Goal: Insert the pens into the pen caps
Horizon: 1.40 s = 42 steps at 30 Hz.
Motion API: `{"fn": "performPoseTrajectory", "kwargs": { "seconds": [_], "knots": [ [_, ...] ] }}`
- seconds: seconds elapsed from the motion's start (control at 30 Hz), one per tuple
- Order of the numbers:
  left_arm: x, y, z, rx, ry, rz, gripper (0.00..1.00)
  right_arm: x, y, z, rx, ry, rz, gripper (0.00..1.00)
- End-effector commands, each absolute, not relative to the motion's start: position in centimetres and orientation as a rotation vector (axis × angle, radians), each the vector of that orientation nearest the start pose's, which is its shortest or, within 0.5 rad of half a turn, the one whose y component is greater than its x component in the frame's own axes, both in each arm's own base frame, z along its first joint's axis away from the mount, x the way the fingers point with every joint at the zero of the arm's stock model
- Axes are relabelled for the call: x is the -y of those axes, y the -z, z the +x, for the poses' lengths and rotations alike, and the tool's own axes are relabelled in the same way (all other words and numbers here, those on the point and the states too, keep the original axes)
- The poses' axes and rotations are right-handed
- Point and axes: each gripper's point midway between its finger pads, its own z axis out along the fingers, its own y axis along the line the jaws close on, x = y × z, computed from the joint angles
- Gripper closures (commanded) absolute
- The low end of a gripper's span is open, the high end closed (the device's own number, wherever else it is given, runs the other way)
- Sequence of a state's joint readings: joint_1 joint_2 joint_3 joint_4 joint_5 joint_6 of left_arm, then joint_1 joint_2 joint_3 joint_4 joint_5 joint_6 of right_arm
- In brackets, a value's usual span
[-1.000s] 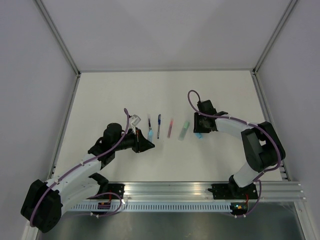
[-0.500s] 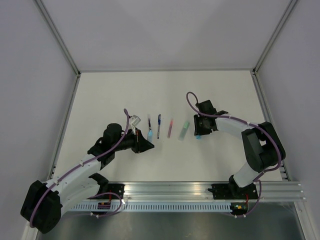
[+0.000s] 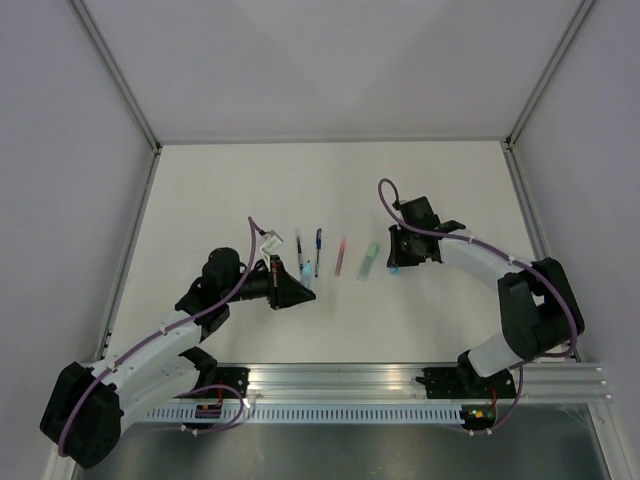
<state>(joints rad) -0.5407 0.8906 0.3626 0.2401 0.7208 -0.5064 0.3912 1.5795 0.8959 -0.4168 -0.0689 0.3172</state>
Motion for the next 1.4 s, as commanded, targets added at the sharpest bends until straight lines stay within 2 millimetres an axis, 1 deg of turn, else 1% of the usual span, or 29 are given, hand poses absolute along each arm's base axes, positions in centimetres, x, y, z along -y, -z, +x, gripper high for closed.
{"fn": "performPoseTrajectory", "kwargs": {
  "seconds": [0.0, 0.03, 0.07, 0.1, 0.13, 0.17, 0.2, 0.23, 0.27, 0.3, 0.37, 0.4, 0.43, 0.47, 0.5, 0.57, 0.63, 0.77, 0.87, 0.97, 1.0, 1.13, 1.37],
  "knots": [
    [26.5, -19.8, 14.4, -1.770, 1.546, 0.692, 0.98, -17.7, -12.6, 32.0, -2.399, -0.527, -0.135, 1.00],
    [26.6, -20.5, 13.9, -1.745, 1.575, 0.717, 0.98, -18.5, -14.4, 32.1, -2.336, -0.588, -0.141, 1.00],
    [26.7, -21.1, 13.5, -1.735, 1.606, 0.719, 0.98, -19.9, -16.0, 31.4, -2.282, -0.701, -0.179, 1.00],
    [26.9, -22.3, 12.9, -1.683, 1.632, 0.755, 0.98, -21.2, -20.2, 31.5, -2.124, -0.804, -0.202, 1.00],
    [26.9, -22.9, 12.6, -1.663, 1.647, 0.767, 0.98, -22.2, -22.0, 30.9, -2.051, -0.868, -0.230, 1.00],
    [27.0, -23.5, 12.4, -1.639, 1.657, 0.776, 0.98, -23.6, -23.4, 29.6, -1.983, -0.933, -0.275, 1.00],
    [27.1, -24.1, 12.1, -1.625, 1.677, 0.781, 0.98, -24.3, -27.4, 29.0, -1.825, -0.981, -0.297, 1.00],
    [27.1, -24.8, 11.9, -1.593, 1.683, 0.793, 0.98, -24.8, -28.8, 28.3, -1.772, -1.018, -0.297, 1.00],
    [27.1, -25.3, 11.8, -1.586, 1.696, 0.793, 0.98, -26.0, -29.9, 26.8, -1.718, -1.070, -0.341, 1.00],
    [27.1, -25.7, 11.7, -1.575, 1.702, 0.795, 0.98, -26.4, -32.6, 25.8, -1.604, -1.113, -0.363, 1.00],
    [27.1, -26.4, 11.4, -1.542, 1.715, 0.809, 0.98, -27.5, -34.4, 23.8, -1.520, -1.193, -0.402, 1.00],
    [27.1, -26.5, 11.3, -1.544, 1.734, 0.799, 0.98, -27.7, -36.3, 22.9, -1.427, -1.229, -0.418, 1.00],
    [27.1, -26.9, 11.3, -1.518, 1.736, 0.795, 0.98, -27.9, -37.0, 22.2, -1.393, -1.258, -0.424, 1.00],
    [27.1, -27.2, 11.3, -1.509, 1.740, 0.785, 0.98, -28.3, -37.2, 21.5, -1.373, -1.299, -0.425, 1.00],
    [27.0, -27.3, 11.2, -1.514, 1.757, 0.770, 0.98, -28.3, -38.6, 20.8, -1.300, -1.325, -0.430, 1.00],
    [27.1, -27.8, 11.1, -1.488, 1.770, 0.772, 0.98, -28.9, -38.8, 20.1, -1.275, -1.365, -0.424, 1.00],
    [27.1, -28.1, 11.0, -1.483, 1.777, 0.772, 0.98, -29.6, -39.0, 19.9, -1.258, -1.393, -0.432, 1.00],
    [27.0, -28.8, 10.7, -1.447, 1.775, 0.790, 0.98, -31.3, -39.0, 18.5, -1.234, -1.494, -0.438, 1.00],
    [26.8, -28.9, 10.7, -1.437, 1.756, 0.794, 0.98, -32.0, -38.8, 18.5, -1.246, -1.487, -0.411, 1.00],
    [26.8, -28.8, 10.7, -1.442, 1.750, 0.794, 0.98, -32.8, -38.0, 18.4, -1.277, -1.479, -0.418, 1.00],
    [26.8, -28.8, 10.7, -1.441, 1.751, 0.794, 0.98, -32.9, -37.7, 18.5, -1.288, -1.474, -0.410, 1.00],
    [26.8, -28.8, 10.6, -1.438, 1.751, 0.797, 0.98, -33.3, -37.6, 17.9, -1.283, -1.473, -0.406, 1.00],
    [26.7, -28.7, 10.5, -1.439, 1.752, 0.789, 0.98, -34.0, -36.6, 18.0, -1.312, -1.455, -0.408, 1.00]
  ]
}}
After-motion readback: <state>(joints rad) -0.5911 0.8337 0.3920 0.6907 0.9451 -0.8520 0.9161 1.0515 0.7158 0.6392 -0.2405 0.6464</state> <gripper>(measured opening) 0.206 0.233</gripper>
